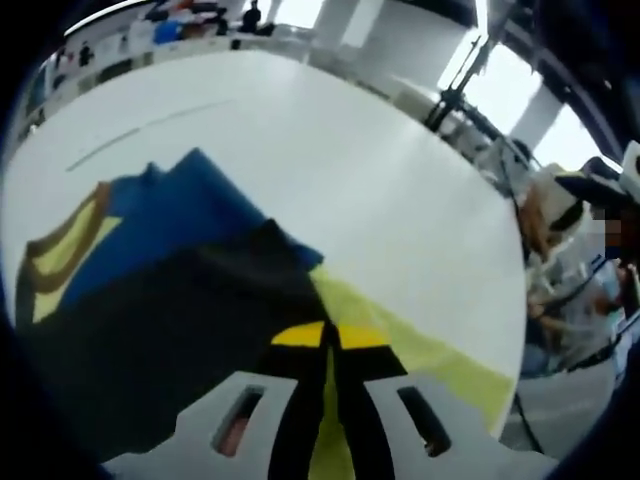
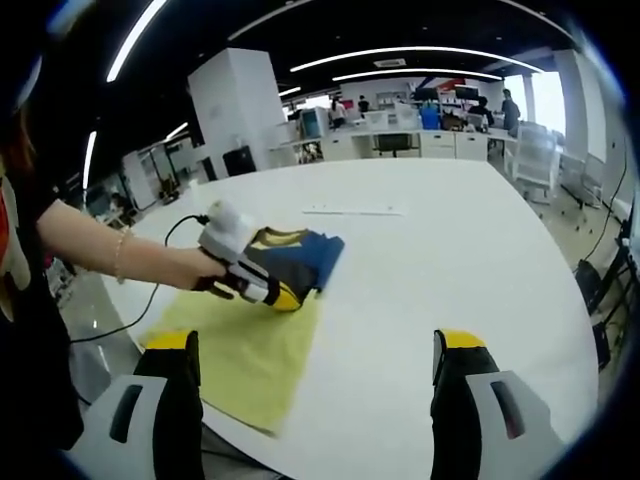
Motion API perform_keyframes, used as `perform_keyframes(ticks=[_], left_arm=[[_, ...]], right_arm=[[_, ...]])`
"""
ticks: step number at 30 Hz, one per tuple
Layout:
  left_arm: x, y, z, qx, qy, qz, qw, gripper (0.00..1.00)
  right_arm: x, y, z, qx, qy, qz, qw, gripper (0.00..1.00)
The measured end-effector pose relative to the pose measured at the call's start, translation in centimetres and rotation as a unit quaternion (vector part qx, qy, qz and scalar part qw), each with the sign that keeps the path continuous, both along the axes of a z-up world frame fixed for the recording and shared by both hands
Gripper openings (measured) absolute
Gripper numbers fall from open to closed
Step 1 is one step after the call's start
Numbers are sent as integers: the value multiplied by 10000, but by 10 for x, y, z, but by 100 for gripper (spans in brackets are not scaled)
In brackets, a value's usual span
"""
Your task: Fold the garment on the visible template until the final outline fits inside the template.
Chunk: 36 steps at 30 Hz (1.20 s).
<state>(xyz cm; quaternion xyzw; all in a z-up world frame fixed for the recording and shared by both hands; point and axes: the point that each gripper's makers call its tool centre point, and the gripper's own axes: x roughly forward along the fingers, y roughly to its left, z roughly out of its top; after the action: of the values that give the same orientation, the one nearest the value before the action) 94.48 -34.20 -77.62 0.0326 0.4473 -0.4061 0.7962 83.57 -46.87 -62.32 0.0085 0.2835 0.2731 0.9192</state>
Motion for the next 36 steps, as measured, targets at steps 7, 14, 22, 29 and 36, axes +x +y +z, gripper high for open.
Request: perform_keyframes(ticks=[7,14,22,29,36], left_arm=[[-1,0,0,19,-26,-71,10000,0],[-1,0,0,-3,-33,-173,9998,1],[-6,2,6,-32,-64,-256,9996,10],[-3,17,13,-30,-90,-147,9998,13],[-2,34,25,-101,-197,-38,9997,20]], right_arm=[[1,1,2,1,-21,7,10000,96],[-1,0,2,2,-28,-5,10000,96],[-1,2,4,12,-36,15,10000,96],[2,9,11,12,-113,96,9999,96],[3,21,16,50,-174,218,9996,96]])
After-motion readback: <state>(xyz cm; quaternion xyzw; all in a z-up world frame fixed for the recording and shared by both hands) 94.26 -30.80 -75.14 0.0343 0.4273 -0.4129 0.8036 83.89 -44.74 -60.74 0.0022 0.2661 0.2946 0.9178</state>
